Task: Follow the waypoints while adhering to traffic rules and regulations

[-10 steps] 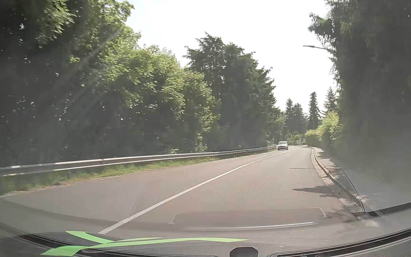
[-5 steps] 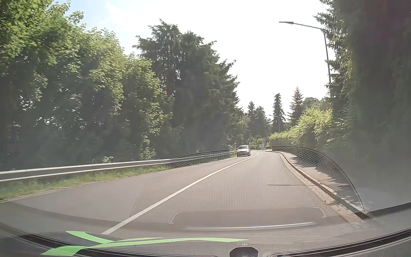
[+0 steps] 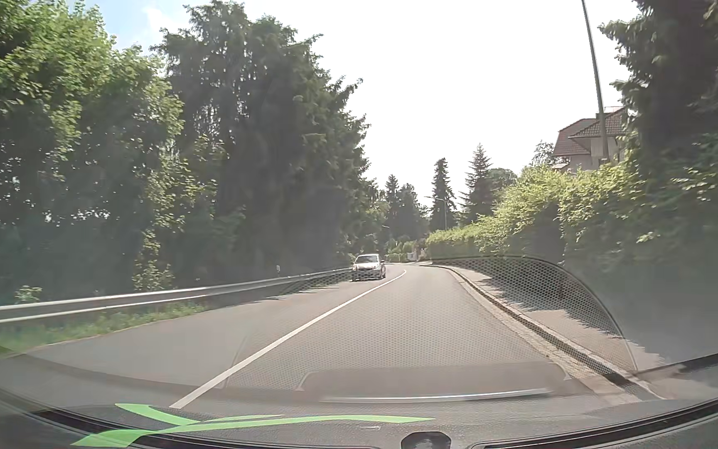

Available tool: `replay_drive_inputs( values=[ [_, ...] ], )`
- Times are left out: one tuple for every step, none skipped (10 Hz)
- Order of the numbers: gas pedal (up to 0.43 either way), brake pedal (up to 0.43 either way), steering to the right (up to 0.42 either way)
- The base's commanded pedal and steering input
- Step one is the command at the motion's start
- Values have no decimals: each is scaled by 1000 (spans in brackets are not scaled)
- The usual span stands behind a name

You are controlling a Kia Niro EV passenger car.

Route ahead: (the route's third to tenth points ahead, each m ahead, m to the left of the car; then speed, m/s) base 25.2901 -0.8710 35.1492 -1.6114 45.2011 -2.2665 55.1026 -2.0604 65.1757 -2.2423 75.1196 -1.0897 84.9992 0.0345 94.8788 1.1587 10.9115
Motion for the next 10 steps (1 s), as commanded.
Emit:
replay_drive_inputs(
  values=[
    [118, 0, 44],
    [118, 0, 40],
    [118, 0, 37],
    [138, 0, 31],
    [138, 0, 25],
    [138, 0, 16],
    [150, 0, 9],
    [150, 0, 4],
    [150, 0, 4],
    [150, 0, 4]
  ],
)
